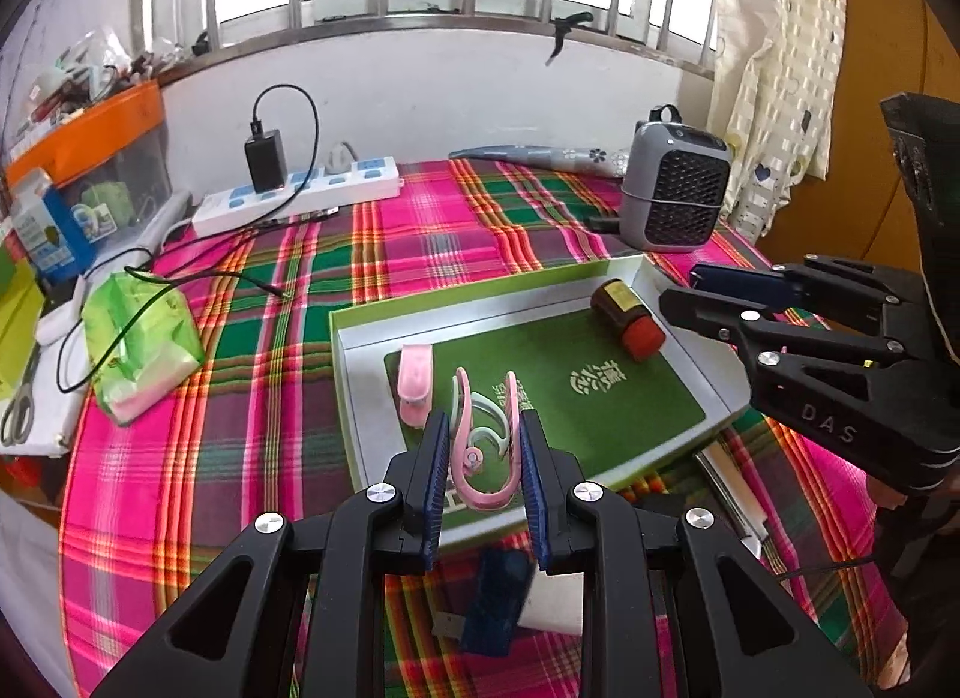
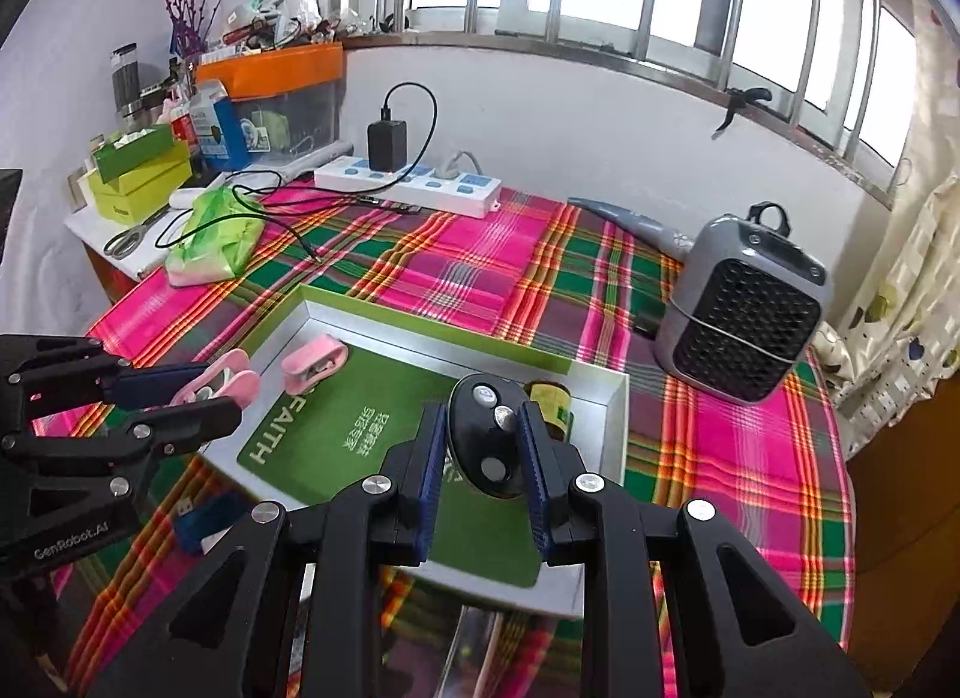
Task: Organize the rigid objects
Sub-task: 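Carry the pink clip and black gadget over the green box with both tools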
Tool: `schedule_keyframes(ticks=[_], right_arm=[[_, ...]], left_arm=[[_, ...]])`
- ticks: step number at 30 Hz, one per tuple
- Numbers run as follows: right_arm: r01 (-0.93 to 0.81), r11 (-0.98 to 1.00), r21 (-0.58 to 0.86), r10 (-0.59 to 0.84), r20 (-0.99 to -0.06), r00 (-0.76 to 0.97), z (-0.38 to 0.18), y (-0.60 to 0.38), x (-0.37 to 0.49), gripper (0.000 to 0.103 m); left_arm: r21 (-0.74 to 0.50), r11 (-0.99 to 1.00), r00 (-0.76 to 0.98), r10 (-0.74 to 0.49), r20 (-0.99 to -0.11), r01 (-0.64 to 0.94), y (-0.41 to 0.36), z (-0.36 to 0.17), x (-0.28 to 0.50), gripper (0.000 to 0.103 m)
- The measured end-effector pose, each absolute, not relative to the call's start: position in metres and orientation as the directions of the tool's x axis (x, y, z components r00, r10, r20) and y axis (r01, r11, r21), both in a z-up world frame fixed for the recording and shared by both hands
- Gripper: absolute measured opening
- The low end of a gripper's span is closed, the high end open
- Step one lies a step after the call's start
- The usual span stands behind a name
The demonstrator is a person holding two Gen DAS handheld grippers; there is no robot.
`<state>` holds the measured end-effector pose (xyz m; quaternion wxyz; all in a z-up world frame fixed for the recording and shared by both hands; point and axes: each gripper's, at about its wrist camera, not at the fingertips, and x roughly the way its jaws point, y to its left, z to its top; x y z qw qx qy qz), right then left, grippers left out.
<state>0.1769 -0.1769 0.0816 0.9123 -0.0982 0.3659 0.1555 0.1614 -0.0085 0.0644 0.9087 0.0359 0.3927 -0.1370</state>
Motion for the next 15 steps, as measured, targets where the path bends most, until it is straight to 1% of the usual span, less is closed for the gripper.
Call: schedule_keyframes(ticks=[15], right_arm=[[-0.364,0.930,-0.058,0.196,-0.759,0.621,0.046,-0.164,0.222,0.026]], left_arm=[[-0.054,0.964,0.601,-0.205,-0.773,0.259,-0.013,0.033,0.189,0.022]])
